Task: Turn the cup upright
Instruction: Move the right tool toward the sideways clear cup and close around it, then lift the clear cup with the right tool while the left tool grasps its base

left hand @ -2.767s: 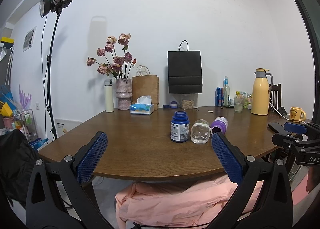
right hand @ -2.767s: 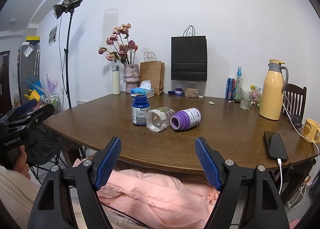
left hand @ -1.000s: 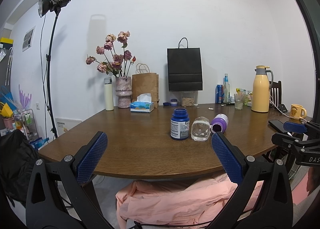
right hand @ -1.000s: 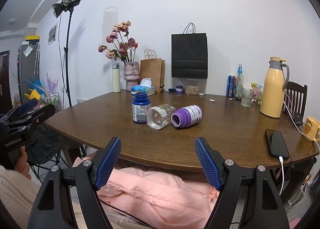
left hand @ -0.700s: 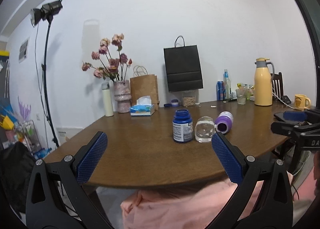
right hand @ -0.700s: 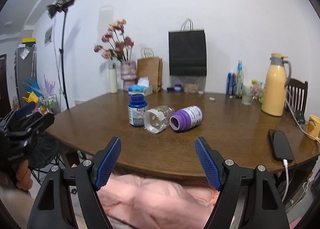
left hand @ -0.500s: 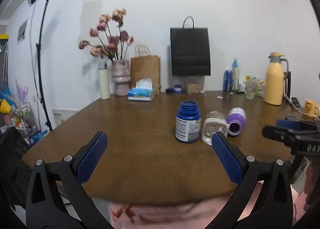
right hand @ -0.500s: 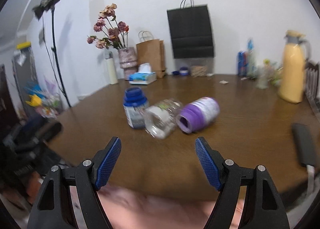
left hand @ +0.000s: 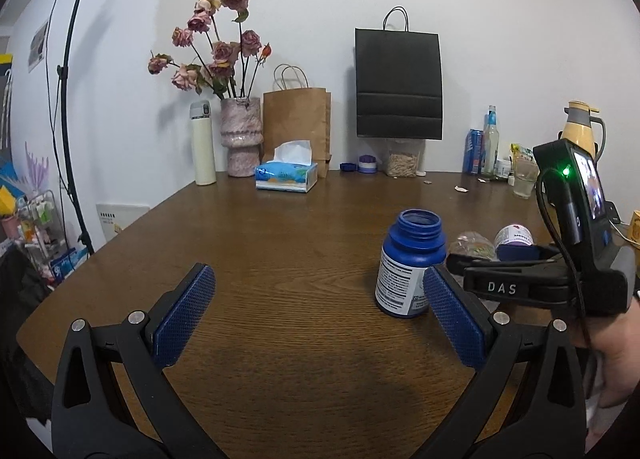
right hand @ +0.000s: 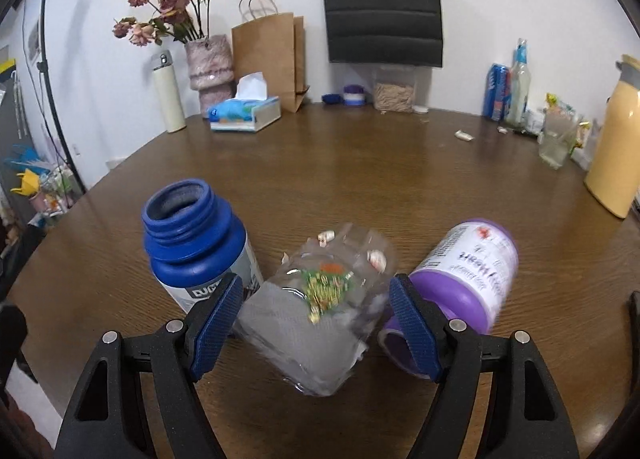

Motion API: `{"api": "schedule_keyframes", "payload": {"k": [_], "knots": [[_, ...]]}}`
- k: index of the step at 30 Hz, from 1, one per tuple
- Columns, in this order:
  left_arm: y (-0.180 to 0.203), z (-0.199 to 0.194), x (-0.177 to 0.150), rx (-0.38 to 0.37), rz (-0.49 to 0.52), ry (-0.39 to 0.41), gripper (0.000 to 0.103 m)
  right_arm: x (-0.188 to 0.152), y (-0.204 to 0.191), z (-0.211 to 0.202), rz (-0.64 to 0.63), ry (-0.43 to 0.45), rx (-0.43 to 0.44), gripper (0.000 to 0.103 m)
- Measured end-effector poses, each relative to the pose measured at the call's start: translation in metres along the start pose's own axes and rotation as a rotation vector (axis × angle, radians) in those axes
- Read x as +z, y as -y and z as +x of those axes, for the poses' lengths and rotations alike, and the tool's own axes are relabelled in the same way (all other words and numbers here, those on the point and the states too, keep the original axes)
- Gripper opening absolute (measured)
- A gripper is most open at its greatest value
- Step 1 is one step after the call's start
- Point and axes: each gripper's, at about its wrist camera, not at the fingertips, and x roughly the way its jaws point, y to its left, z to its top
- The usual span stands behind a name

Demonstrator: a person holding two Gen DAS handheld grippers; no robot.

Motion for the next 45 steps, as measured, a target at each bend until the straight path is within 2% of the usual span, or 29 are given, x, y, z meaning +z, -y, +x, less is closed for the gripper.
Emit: {"api": "schedule_keyframes", "payload": {"k": [3, 6, 11, 14, 17, 20, 22, 24, 27, 32, 34, 37, 40, 42, 45], "knots": [[0.002, 0.004, 0.0, -0.011, 0.009, -0.007, 0.103, -0.002, -0.004, 0.005, -0.038, -0.023, -0.011, 0.076], [0.005, 0.005, 0.001, -0.031, 0.007, -0.016, 0.103, -0.009, -0.005, -0.004, -0.064, -0.024, 0.018, 0.069], [0.01, 0.008, 0.002, -0.117, -0.022, -0.07, 0.103, -0.027, 0.002, -0.03, -0.103, -0.042, 0.146, 0.068], [0.02, 0.015, 0.002, -0.189, -0.025, -0.112, 0.103, -0.044, -0.002, -0.048, -0.198, -0.054, 0.289, 0.068], [0.031, 0.028, 0.003, -0.291, -0.059, -0.176, 0.103, -0.056, -0.011, -0.06, -0.322, -0.021, 0.328, 0.07], [0.045, 0.044, 0.004, -0.345, -0.073, -0.25, 0.101, -0.059, -0.014, -0.06, -0.357, -0.018, 0.42, 0.07], [0.053, 0.052, 0.004, -0.342, -0.06, -0.292, 0.078, -0.061, -0.015, -0.059, -0.387, -0.01, 0.476, 0.071], [0.061, 0.057, 0.002, -0.323, -0.027, -0.316, 0.065, -0.063, -0.016, -0.057, -0.416, 0.0, 0.518, 0.073], [0.066, 0.061, 0.004, -0.298, -0.004, -0.321, 0.054, -0.062, -0.012, -0.051, -0.431, 0.006, 0.574, 0.073], [0.072, 0.062, 0.005, -0.244, 0.042, -0.331, 0.052, -0.06, -0.006, -0.044, -0.462, 0.006, 0.643, 0.075], [0.073, 0.06, 0.006, -0.218, 0.048, -0.335, 0.047, -0.059, -0.002, -0.042, -0.455, 0.001, 0.66, 0.075], [0.069, 0.059, 0.008, -0.174, 0.026, -0.349, 0.035, -0.057, 0.002, -0.039, -0.444, -0.005, 0.635, 0.077], [0.062, 0.059, 0.008, -0.148, -0.006, -0.36, 0.032, -0.055, 0.011, -0.037, -0.415, -0.005, 0.633, 0.077], [0.063, 0.06, 0.005, -0.131, 0.008, -0.386, 0.026, -0.053, 0.019, -0.038, -0.378, 0.018, 0.663, 0.077], [0.067, 0.059, 0.002, -0.096, 0.033, -0.392, 0.026, -0.051, 0.025, -0.039, -0.349, 0.029, 0.662, 0.077]]}}
